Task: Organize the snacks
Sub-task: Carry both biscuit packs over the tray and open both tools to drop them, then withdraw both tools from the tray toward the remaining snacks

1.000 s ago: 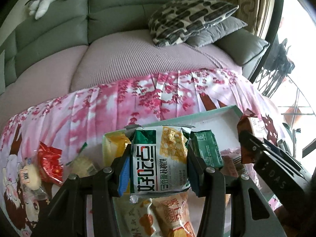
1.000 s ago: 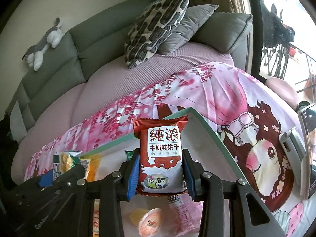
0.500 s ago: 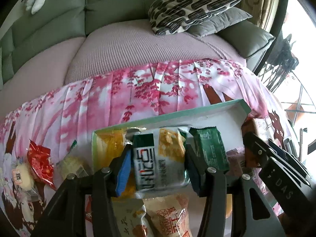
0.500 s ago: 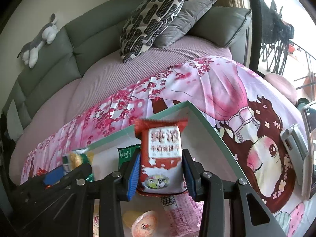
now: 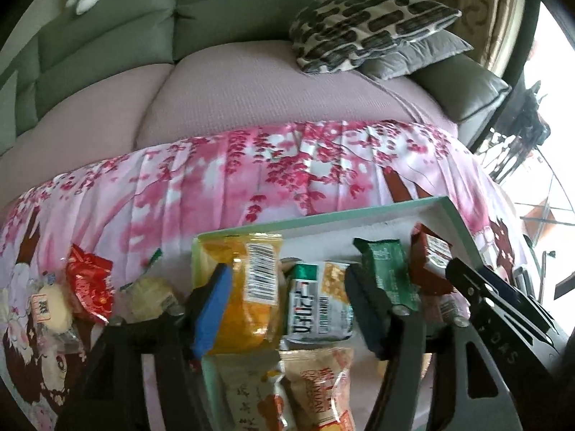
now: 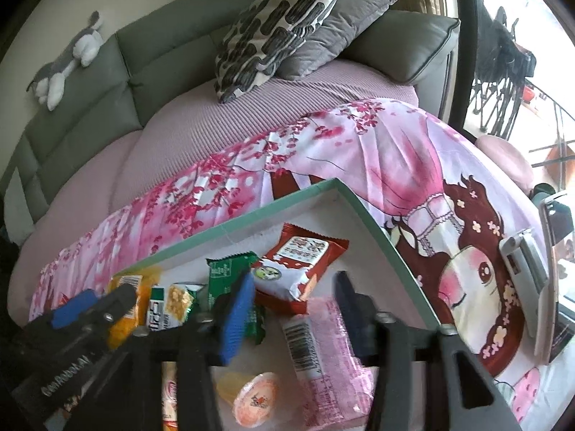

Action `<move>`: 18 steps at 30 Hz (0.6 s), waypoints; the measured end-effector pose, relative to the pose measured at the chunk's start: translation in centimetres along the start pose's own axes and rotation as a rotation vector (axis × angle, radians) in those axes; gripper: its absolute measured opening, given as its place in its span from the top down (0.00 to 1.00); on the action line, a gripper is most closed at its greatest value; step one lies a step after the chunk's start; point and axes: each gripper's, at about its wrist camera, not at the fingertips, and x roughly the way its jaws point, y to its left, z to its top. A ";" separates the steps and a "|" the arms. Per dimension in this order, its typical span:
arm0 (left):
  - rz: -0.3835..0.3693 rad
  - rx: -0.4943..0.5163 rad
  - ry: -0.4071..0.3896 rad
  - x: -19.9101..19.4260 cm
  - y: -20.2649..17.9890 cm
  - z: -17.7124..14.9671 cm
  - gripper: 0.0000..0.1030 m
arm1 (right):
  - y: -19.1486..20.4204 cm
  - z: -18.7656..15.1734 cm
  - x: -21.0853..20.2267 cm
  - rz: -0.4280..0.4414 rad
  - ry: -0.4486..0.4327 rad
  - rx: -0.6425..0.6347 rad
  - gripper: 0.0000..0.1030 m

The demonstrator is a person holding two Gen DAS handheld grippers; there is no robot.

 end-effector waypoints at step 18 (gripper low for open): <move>0.249 -0.102 -0.059 0.3 4.2 -0.8 0.03 | 1.3 -0.3 0.0 -0.079 0.039 -0.114 0.12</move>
